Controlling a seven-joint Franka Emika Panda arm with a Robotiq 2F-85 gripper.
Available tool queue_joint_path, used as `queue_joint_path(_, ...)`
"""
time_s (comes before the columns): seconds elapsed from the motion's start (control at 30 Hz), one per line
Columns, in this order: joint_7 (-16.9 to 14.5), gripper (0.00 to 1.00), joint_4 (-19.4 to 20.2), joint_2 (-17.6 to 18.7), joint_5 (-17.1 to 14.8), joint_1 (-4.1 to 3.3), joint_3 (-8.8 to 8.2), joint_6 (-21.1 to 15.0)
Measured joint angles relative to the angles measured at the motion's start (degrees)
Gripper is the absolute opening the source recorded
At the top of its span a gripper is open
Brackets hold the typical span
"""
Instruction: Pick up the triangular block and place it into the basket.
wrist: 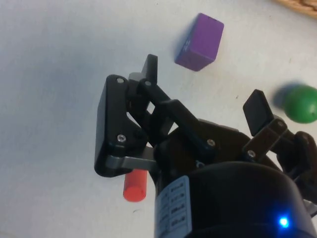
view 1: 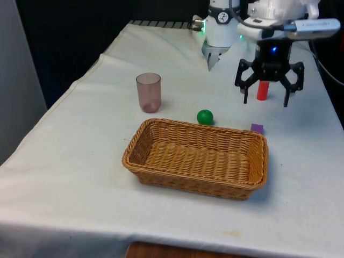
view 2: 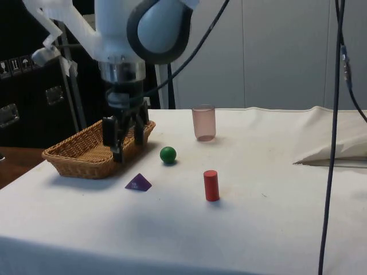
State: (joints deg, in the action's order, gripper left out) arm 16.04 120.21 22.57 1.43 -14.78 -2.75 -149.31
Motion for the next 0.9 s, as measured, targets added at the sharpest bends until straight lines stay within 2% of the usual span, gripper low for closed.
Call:
queue_joint_path(0.13,-0.29,1.0,1.03,1.26,0.17,0.0,-0.4,-2.98)
queue_joint_path(0.57,-2.98,1.0,1.49,4.7,0.17,0.06,-1.2,-7.85)
queue_joint_path(0.9,-3.09,1.0,1.6,5.39,0.17,0.0,-0.97,-8.54)
